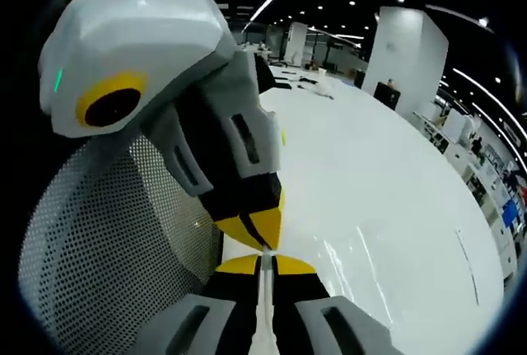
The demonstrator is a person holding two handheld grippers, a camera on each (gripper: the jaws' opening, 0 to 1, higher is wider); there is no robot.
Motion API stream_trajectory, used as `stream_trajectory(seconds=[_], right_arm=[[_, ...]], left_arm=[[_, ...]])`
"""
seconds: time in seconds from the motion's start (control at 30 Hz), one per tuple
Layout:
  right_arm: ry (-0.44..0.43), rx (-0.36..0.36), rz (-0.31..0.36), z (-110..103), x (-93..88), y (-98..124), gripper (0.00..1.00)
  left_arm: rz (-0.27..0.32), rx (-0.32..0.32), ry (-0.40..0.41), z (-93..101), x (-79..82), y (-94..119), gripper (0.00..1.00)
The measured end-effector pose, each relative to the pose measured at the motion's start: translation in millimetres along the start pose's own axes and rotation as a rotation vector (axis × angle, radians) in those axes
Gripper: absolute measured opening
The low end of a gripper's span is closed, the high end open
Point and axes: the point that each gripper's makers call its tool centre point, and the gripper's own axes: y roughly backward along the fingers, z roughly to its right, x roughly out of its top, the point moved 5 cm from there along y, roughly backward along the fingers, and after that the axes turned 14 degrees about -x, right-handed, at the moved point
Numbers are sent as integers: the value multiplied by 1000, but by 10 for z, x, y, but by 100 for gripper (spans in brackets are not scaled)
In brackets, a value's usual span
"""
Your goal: Open the resealable bag by pulling the two sides of the seal apart until the entire bag opening is separated and visibly accessible.
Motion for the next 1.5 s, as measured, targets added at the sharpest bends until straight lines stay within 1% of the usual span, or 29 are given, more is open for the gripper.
stream_trajectory(seconds=[0.2, 0.23, 0.3, 0.33, 0.37, 0.4, 0.47, 0.57, 0.63, 0.67, 0.77, 0.93, 1.1, 1.27, 1.4, 1.47, 1.5], right_arm=[[57, -15, -2, 1, 36, -15, 1], [66, -14, -2, 0, 46, -16, 0], [88, -9, -11, -10, 45, -23, 0], [119, -9, -20, -6, 41, -23, 0], [124, -5, -32, -10, 38, -23, 0], [126, -1, -43, -7, 39, -21, 0], [147, 5, -45, -11, 37, -15, 0], [166, 8, -49, -27, 33, -13, 0], [170, 12, -51, -34, 29, -14, 0], [171, 21, -51, -54, 24, -16, 0], [177, 23, -49, -70, 26, -12, 0], [176, 19, -53, -53, 11, -9, 0], [170, 22, -59, -41, -26, 10, 0], [173, 20, -75, -36, -86, 27, 0], [150, 12, -73, -22, -98, 50, 0], [161, 8, -73, -25, -96, 47, 0], [170, 5, -71, -29, -91, 48, 0]], left_arm=[[17, -6, 28, -10, 1, 9, 0], [24, -14, 40, -10, 8, 9, 0], [26, -19, 67, -16, 14, 9, 0], [30, -16, 81, -20, 19, 3, 0], [35, -18, 87, -14, 22, 1, 0], [41, -13, 84, -9, 28, 5, 0], [46, -16, 78, 6, 29, 5, 0], [40, -21, 68, 17, 37, 5, 0], [39, -30, 72, 30, 39, 1, 0], [44, -53, 98, 47, 36, -2, 0], [47, -62, 109, 52, 34, 5, 0], [47, -59, 109, 49, 20, 7, 0], [63, -63, 116, 56, 17, 8, 0], [61, -65, 120, 69, -3, 5, 0], [82, -53, 150, 69, -14, 16, 0], [84, -50, 159, 65, -15, 14, 0], [80, -31, 154, 50, -21, 15, 0]])
